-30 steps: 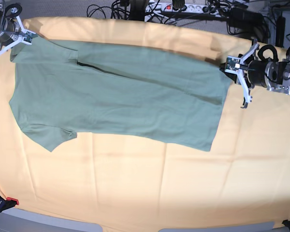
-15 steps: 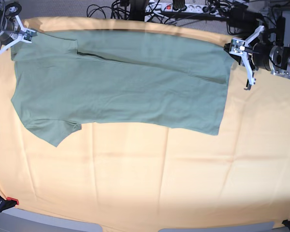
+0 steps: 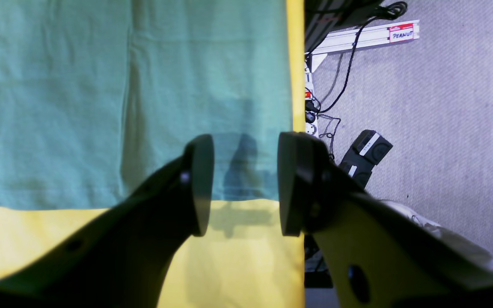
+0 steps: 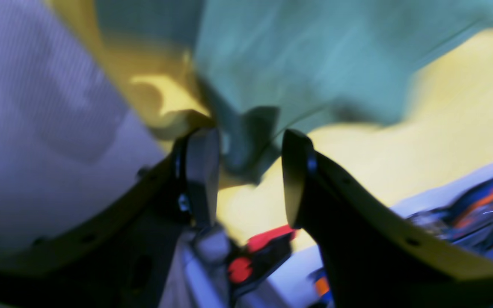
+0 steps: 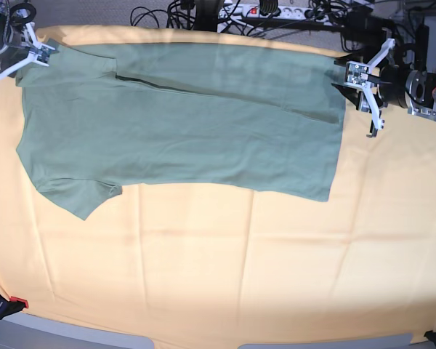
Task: Fold the T-shirt properly
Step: 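Pull the folded shirt away from the table edge with both grippers, then release and move both grippers to the shirt's opposite long edge, grasp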
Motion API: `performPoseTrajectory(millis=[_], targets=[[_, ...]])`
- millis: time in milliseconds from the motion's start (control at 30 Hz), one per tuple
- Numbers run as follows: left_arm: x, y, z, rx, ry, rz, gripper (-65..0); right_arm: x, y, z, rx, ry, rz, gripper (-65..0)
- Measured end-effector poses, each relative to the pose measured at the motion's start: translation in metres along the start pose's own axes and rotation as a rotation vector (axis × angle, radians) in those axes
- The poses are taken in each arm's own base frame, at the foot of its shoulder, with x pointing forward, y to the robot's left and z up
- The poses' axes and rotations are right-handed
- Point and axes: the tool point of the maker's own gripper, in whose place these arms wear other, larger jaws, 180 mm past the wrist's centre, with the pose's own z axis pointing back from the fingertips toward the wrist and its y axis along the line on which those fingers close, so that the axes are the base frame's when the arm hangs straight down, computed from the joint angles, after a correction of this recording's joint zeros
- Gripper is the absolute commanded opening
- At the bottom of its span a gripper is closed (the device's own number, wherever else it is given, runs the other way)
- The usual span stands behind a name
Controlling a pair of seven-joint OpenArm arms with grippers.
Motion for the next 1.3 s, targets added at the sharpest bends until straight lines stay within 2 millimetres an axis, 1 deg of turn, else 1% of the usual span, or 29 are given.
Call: performPoseTrajectory(millis=[167, 233, 300, 367, 433, 500, 633, 733, 800, 867, 933, 967, 1033, 1100, 1167, 1300], targets=[[-0.005, -0.001, 0.001, -0.002, 0.050, -0.016, -39.0, 0.015, -0.011, 0.016, -0.063, -0.015, 0.012, -38.2], [-0.002, 0.003, 0.003, 0.009, 0.042, 0.004, -39.0, 0.020, -0.015, 0.020, -0.086, -0.031, 0.013, -38.2], [0.006, 0.011, 0.008, 0.028, 0.007, 0.040, -39.0, 0.020, -0.020, 0.022, -0.101, -0.030, 0.008, -38.2], [0.013, 0.022, 0.015, 0.058, -0.026, 0.071, -39.0, 0.017, -0.031, 0.025, -0.136, -0.024, -0.014, -38.2], [0.023, 0.035, 0.024, 0.095, -0.068, 0.093, -39.0, 0.011, -0.047, 0.030, -0.183, -0.013, -0.033, -38.2], [0.030, 0.049, 0.035, 0.138, -0.108, 0.115, -39.0, 0.009, -0.060, 0.036, -0.201, -0.034, -0.089, -38.2], [0.026, 0.073, 0.051, 0.206, -0.132, 0.177, -39.0, 0.007, -0.078, 0.049, -0.215, -0.085, -0.189, -38.2], [0.025, 0.097, 0.061, 0.260, -0.213, 0.277, -39.0, 0.004, -0.098, 0.062, -0.248, -0.127, -0.263, -38.2], [0.017, 0.119, 0.068, 0.318, -0.274, 0.367, -39.0, 0.000, -0.111, 0.072, -0.283, -0.145, -0.303, -38.2], [0.003, 0.145, 0.079, 0.394, -0.346, 0.489, -39.0, -0.005, -0.119, 0.080, -0.316, -0.162, -0.358, -38.2], [-0.016, 0.165, 0.087, 0.454, -0.418, 0.615, -39.0, -0.009, -0.119, 0.083, -0.323, -0.176, -0.408, -38.2], [-0.028, 0.172, 0.089, 0.473, -0.441, 0.678, -39.0, -0.012, -0.120, 0.085, -0.329, -0.177, -0.423, -38.2], [-0.050, 0.180, 0.085, 0.487, -0.464, 0.787, -39.0, -0.015, -0.121, 0.086, -0.341, -0.176, -0.441, -38.2], [-0.065, 0.190, 0.076, 0.503, -0.499, 0.859, -39.0, -0.015, -0.121, 0.086, -0.342, -0.177, -0.440, -38.2], [-0.079, 0.198, 0.064, 0.514, -0.529, 0.926, -39.0, -0.011, -0.123, 0.087, -0.347, -0.201, -0.437, -38.2], [-0.099, 0.198, 0.035, 0.490, -0.560, 1.042, -39.0, -0.013, -0.121, 0.087, -0.356, -0.204, -0.471, -38.2]])
